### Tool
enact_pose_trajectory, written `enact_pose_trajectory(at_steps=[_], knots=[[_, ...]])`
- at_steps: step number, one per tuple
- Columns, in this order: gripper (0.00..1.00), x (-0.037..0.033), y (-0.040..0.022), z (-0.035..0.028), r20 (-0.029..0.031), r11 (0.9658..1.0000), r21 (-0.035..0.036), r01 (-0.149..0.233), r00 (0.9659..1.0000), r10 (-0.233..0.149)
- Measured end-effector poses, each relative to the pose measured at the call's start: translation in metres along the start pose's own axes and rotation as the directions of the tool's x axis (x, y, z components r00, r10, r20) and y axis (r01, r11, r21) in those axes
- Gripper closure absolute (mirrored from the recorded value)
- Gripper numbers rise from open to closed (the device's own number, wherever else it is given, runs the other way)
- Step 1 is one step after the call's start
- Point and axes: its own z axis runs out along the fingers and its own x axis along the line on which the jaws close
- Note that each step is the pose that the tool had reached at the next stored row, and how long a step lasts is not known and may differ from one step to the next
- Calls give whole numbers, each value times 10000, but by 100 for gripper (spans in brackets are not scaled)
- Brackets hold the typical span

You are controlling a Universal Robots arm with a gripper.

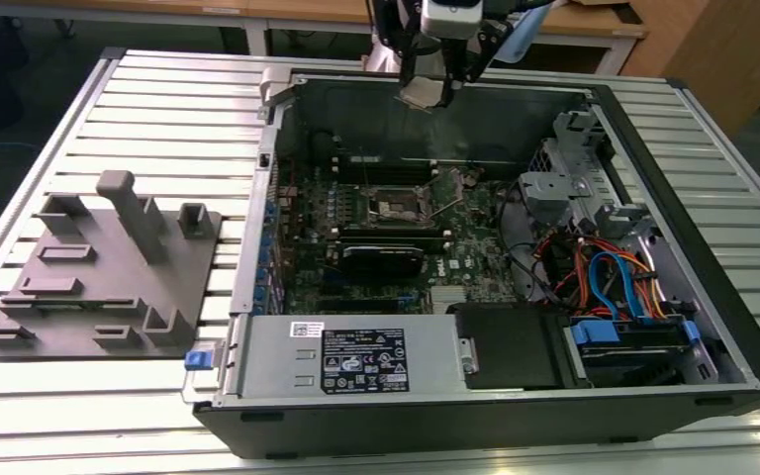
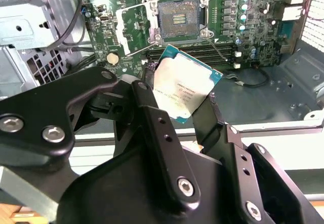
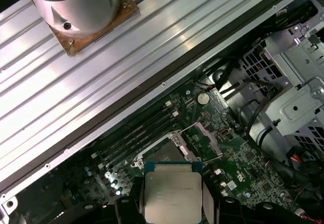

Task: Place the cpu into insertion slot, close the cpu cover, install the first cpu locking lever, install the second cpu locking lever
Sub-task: 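Place the cpu into insertion slot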

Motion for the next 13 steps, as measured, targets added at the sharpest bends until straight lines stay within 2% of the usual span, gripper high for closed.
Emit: enact_pose_trajectory(at_steps=[9,13], knots=[[46,0,0,0,1,10000,0,-11,10000,11],[46,0,0,0,13,9999,-2,-142,9999,142]])
